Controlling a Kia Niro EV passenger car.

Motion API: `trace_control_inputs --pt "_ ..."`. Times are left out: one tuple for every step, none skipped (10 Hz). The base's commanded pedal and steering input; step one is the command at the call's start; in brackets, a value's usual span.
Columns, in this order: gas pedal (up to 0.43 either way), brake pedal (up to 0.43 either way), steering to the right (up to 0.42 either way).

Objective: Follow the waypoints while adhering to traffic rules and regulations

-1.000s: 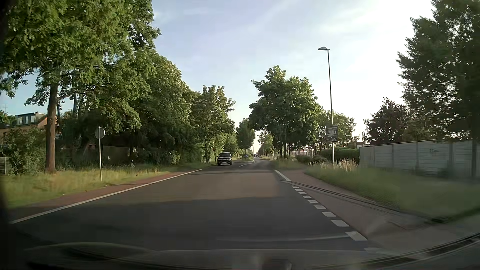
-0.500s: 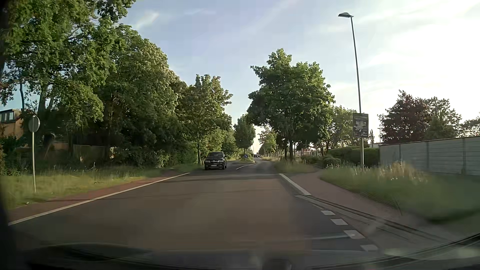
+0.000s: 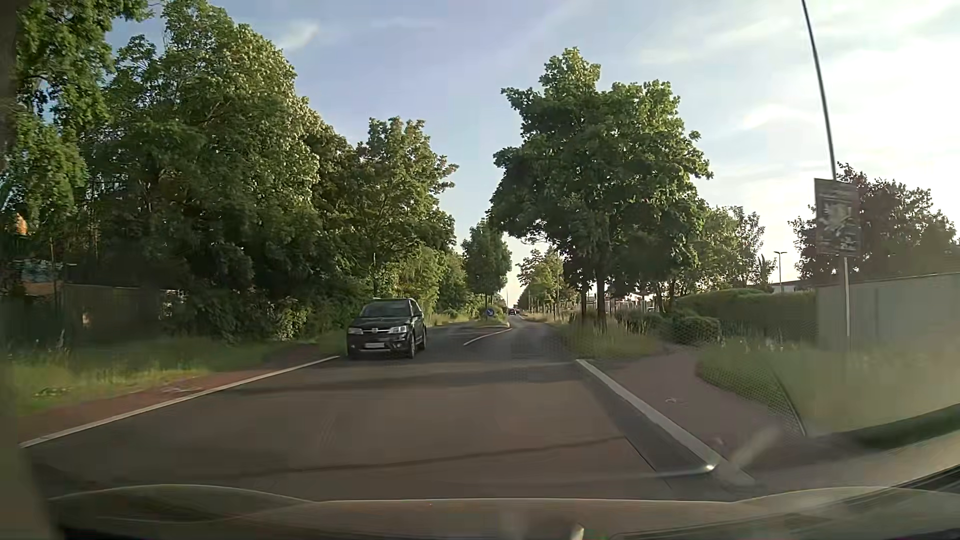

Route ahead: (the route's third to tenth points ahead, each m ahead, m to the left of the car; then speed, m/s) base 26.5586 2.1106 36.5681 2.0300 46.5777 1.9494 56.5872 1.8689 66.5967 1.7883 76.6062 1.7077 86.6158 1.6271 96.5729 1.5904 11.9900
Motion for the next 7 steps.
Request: trace_control_inputs --pt "0.079 0.03 0.0" --pt "0.079 0.03 0.0" --pt "0.079 0.03 0.0" --pt "0.079 0.03 0.0" --pt "0.079 0.03 0.001" --pt "0.079 0.03 0.001" --pt "0.079 0.03 0.002"
